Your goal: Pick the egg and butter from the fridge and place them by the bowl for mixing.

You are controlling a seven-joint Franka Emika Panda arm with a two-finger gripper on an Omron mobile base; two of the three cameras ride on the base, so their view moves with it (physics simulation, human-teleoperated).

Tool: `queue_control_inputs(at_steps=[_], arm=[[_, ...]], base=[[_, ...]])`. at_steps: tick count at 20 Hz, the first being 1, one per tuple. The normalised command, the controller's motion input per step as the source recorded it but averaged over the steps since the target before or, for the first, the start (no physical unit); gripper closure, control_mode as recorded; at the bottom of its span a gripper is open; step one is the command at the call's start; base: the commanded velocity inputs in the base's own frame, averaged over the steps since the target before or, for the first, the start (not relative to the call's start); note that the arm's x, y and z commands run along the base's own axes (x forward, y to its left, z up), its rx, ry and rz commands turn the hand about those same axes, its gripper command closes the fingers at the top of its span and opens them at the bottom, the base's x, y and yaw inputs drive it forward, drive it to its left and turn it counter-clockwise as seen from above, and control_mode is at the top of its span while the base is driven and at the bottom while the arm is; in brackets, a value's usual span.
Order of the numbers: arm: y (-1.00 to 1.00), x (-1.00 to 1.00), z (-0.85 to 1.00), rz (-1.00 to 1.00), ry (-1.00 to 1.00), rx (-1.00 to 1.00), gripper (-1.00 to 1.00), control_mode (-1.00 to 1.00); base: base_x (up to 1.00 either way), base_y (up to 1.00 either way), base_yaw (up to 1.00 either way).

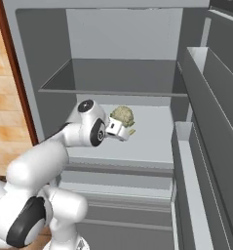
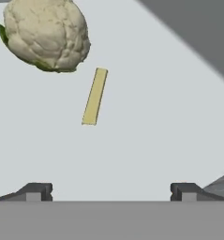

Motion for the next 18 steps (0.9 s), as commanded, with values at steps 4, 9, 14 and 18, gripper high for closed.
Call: queue_control_inputs(at_steps=[4, 9, 14, 18], arm=[[-0.01, 0.37, -0.41, 0.00, 0.00, 0.00, -1.00, -1.00], [-0.01, 0.32, -0.35, 0.01, -0.02, 0.00, -1.00, -1.00], [-0.10, 0.35, -0.18, 0.02, -0.02, 0.00, -1.00, -1.00], [-0.20, 0.34, -0.09, 0.01, 0.00, 0.00, -1.00, -1.00]], base=[[0.00, 0.00, 0.00], [0.00, 0.00, 0.00], [0.00, 0.00, 0.00], [0.00, 0.00, 0.00]])
